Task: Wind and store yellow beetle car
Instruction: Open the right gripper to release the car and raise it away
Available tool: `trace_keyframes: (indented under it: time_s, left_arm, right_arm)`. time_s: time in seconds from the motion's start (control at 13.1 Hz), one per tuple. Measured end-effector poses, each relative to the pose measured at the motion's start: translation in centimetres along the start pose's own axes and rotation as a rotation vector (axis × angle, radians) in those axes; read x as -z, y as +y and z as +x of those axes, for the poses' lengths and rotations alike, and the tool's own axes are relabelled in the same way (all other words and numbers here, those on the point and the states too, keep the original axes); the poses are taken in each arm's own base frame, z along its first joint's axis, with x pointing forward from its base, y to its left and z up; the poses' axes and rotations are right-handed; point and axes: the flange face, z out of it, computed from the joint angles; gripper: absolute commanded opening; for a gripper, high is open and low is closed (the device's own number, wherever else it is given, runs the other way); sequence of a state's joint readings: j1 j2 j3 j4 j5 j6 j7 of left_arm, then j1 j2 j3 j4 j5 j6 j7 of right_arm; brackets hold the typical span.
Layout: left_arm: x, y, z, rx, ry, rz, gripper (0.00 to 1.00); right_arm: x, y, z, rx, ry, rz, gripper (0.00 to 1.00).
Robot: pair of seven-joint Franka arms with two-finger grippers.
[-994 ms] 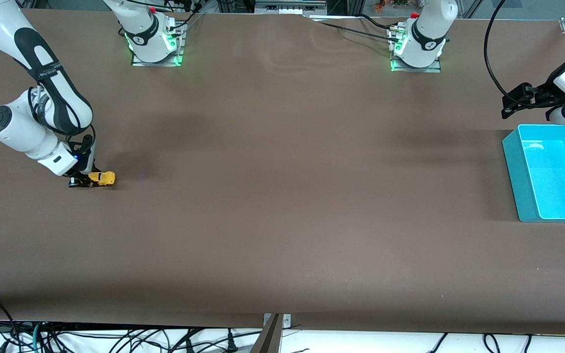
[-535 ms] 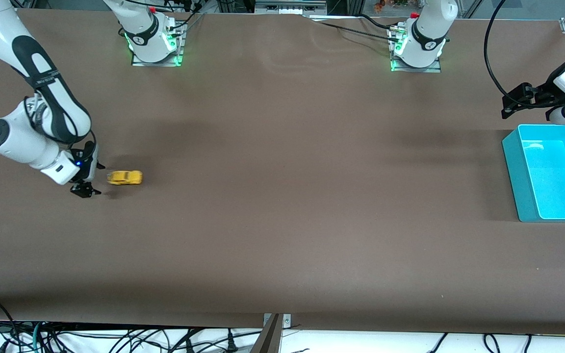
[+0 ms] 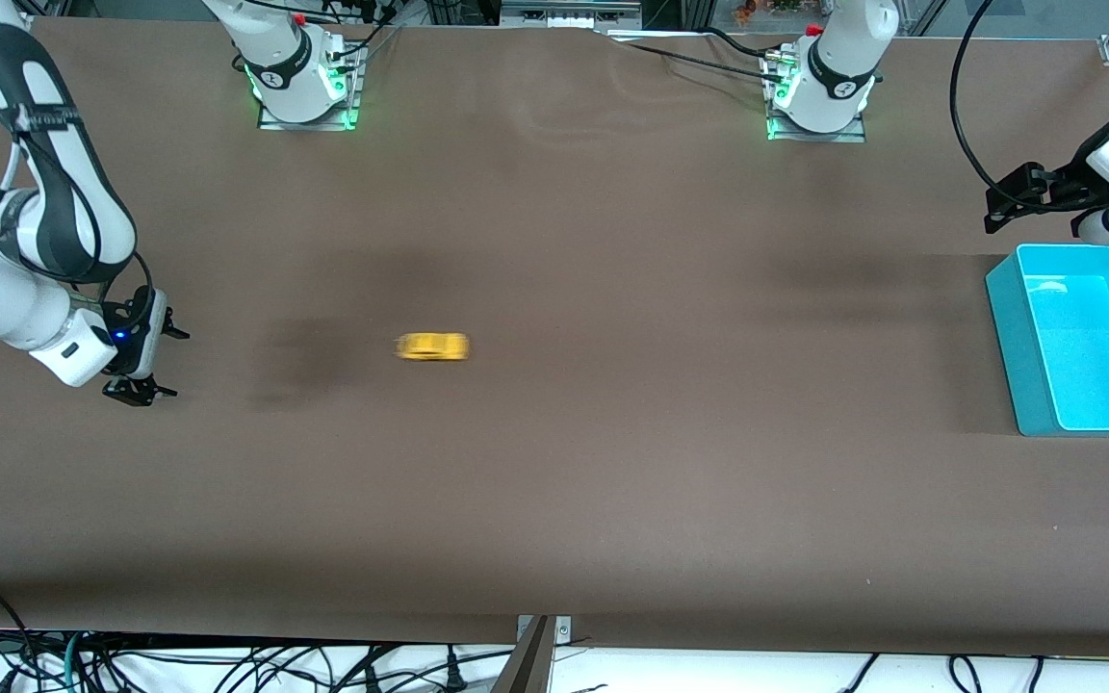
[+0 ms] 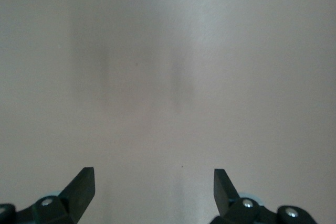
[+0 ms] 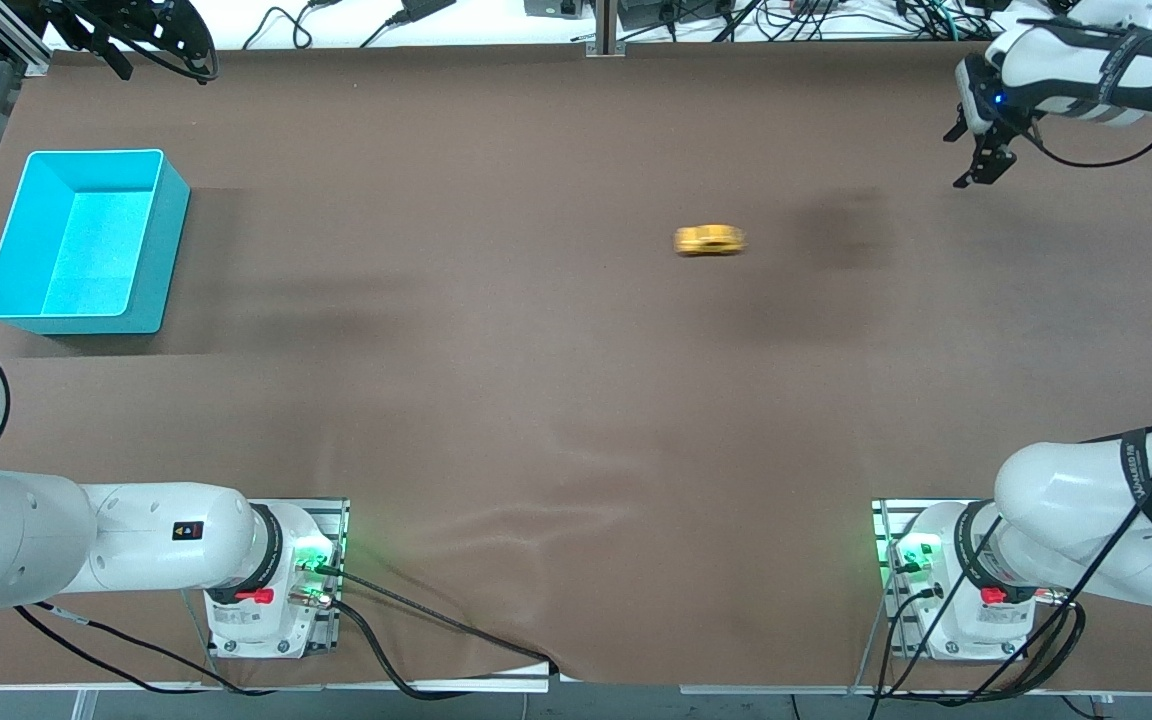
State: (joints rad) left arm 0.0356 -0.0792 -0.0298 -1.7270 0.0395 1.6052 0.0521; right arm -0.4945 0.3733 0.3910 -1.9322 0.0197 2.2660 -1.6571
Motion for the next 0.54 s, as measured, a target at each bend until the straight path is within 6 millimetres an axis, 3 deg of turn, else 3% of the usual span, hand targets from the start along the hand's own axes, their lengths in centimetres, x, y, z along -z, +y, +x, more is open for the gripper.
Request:
trace_keyframes:
  time_s: [0.31,0.54]
  left_arm:
    - [0.0,0.0,0.0,0.000,0.000,0.000,1.00]
    - [0.0,0.0,0.0,0.000,0.000,0.000,1.00]
  right_arm:
    - [7.0,-1.2,3.9,-0.165,-0.044,-0.010,1.00]
    - [12.0,-2.6,8.1,-0.247,-0.082,-0.035,1.00]
